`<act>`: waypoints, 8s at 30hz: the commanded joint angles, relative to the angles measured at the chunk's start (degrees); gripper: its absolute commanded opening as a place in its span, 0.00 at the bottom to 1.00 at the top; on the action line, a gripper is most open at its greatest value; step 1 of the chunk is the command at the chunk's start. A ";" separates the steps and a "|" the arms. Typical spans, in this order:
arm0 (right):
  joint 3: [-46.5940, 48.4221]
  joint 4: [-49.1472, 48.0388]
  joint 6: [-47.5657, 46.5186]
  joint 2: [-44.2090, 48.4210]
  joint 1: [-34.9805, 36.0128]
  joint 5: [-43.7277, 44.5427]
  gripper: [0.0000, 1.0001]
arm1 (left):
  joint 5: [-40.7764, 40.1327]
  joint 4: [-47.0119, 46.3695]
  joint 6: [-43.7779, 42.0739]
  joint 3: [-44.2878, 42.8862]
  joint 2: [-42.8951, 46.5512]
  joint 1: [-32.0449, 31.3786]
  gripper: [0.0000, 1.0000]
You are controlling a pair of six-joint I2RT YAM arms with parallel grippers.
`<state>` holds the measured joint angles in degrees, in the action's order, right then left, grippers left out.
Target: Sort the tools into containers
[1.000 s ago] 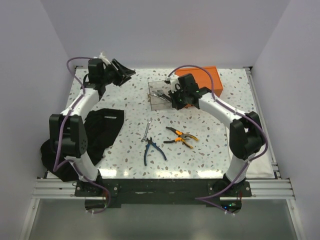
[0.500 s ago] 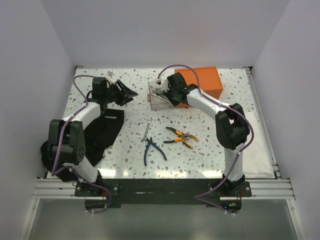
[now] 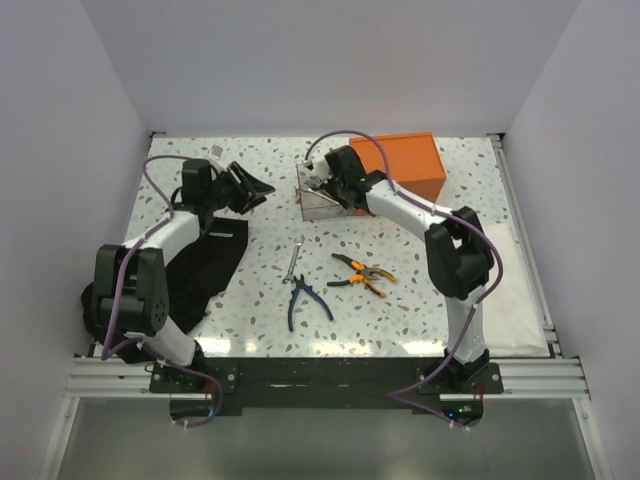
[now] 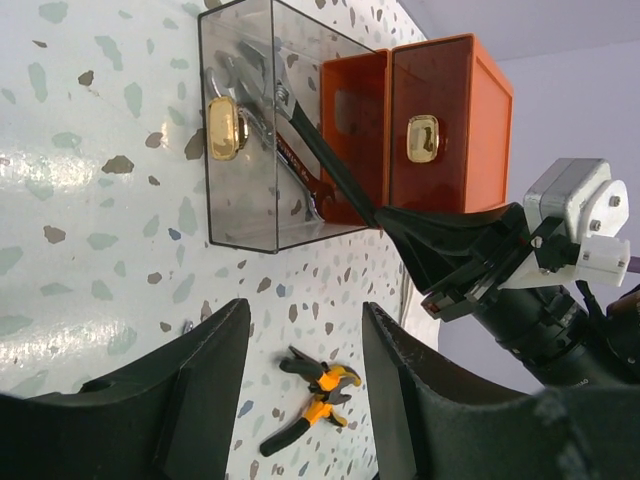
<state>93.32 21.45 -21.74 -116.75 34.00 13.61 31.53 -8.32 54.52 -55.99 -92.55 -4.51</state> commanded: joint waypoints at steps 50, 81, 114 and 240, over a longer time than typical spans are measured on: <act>-27.39 -1.33 15.50 33.95 6.08 -10.79 0.47 | -19.22 23.08 -20.33 -15.11 -19.59 -18.68 0.38; -25.82 -1.59 18.40 33.69 2.12 -12.73 0.49 | -36.98 33.01 -25.96 -14.59 -19.24 -23.78 0.27; -29.77 -2.29 20.68 35.80 0.54 -13.43 0.50 | -32.15 31.78 -22.62 -14.77 -14.94 -26.69 0.33; 6.51 -0.36 35.54 5.22 1.96 -13.87 0.00 | -8.43 20.01 -26.57 0.88 11.69 1.09 0.55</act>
<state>95.20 23.22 18.22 -111.20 39.64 -4.60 19.05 15.07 33.95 -55.37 -82.13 -4.82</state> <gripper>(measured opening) 0.029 0.551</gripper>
